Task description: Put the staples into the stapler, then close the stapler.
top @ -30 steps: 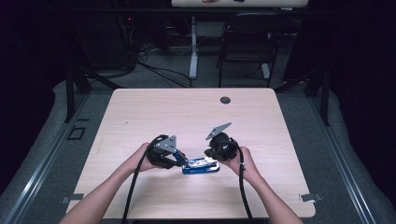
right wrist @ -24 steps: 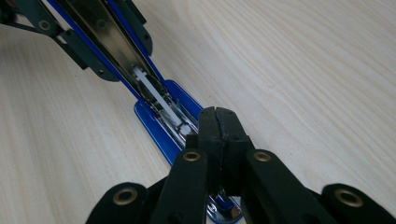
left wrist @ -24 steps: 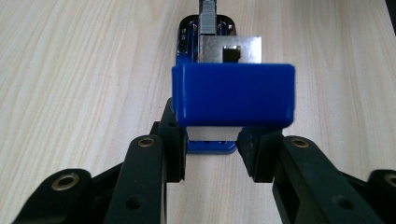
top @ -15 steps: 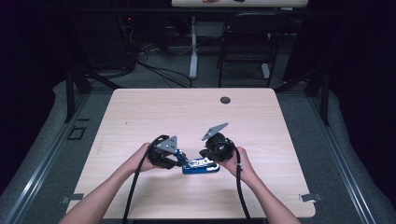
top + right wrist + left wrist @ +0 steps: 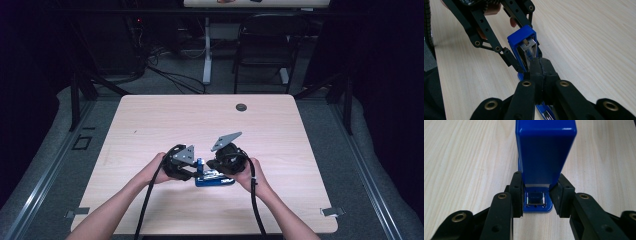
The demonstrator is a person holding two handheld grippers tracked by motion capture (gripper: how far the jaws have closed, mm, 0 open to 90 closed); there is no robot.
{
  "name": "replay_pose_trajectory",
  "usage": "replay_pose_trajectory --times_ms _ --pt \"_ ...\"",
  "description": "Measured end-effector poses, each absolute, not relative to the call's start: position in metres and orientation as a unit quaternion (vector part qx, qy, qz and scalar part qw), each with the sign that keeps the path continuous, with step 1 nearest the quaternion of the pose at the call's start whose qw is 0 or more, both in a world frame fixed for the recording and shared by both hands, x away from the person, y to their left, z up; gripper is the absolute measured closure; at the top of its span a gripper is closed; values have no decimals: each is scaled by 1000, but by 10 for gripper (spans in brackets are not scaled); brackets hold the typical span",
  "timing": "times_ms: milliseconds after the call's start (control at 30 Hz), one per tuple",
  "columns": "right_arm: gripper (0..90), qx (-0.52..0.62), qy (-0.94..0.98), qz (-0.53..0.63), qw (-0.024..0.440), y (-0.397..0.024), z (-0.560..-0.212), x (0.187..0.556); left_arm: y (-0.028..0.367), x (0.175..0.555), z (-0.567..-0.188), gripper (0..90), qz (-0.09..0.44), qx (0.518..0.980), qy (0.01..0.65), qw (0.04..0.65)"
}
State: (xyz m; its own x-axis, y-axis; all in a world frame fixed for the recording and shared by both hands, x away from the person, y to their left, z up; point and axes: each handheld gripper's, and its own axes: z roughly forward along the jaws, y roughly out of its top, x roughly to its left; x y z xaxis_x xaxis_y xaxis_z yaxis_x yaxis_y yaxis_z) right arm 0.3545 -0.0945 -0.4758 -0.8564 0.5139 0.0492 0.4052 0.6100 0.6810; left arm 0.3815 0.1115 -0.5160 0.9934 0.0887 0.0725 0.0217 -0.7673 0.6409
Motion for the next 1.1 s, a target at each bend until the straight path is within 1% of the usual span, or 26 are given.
replay_pose_trajectory --times_ms 567,1000,1100 --pt "900 254 888 376 80 -95 -474 355 111 382 -519 653 51 934 38 351" --pt "900 259 886 377 78 -99 -477 358 109 381 -523 652 49 925 53 373" --pt "900 264 885 376 78 -103 -478 358 107 380 -524 653 48 921 67 381"
